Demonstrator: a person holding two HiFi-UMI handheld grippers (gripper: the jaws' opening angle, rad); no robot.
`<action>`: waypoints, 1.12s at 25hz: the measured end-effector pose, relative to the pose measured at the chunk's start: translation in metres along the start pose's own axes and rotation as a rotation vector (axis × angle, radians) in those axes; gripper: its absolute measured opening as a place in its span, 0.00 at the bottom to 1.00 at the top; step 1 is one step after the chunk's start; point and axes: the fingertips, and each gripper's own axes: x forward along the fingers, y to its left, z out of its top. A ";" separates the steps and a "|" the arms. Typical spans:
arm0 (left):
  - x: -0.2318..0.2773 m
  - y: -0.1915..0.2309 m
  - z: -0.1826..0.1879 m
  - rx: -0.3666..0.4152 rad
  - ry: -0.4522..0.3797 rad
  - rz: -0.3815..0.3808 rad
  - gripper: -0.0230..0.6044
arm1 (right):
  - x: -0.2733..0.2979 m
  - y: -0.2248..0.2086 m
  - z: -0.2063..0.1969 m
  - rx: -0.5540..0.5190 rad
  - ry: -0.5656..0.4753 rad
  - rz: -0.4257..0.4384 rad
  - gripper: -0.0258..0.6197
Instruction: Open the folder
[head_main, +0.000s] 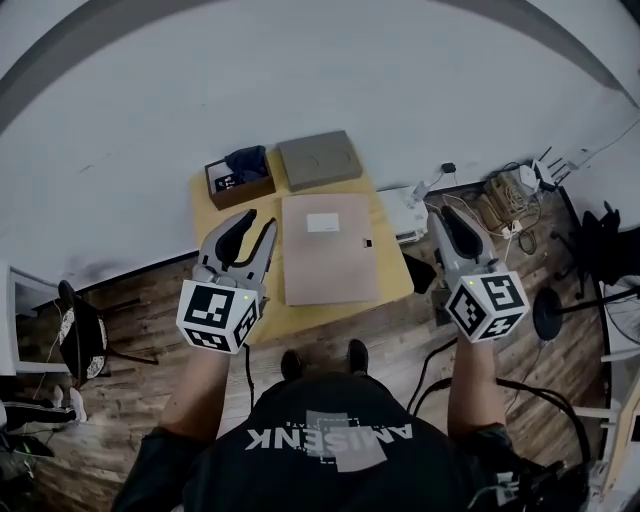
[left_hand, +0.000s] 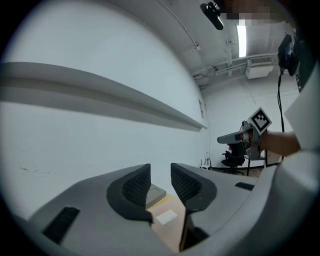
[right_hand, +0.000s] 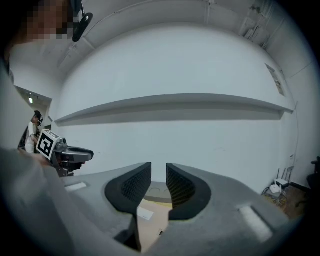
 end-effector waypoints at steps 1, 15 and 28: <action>0.003 -0.004 -0.002 0.006 0.007 0.004 0.25 | 0.002 -0.005 0.001 0.004 -0.001 0.018 0.17; 0.026 -0.050 -0.057 0.051 0.181 0.082 0.35 | 0.045 -0.050 -0.041 0.047 0.102 0.214 0.41; 0.036 -0.065 -0.152 0.154 0.394 0.136 0.36 | 0.077 -0.062 -0.145 0.233 0.310 0.339 0.45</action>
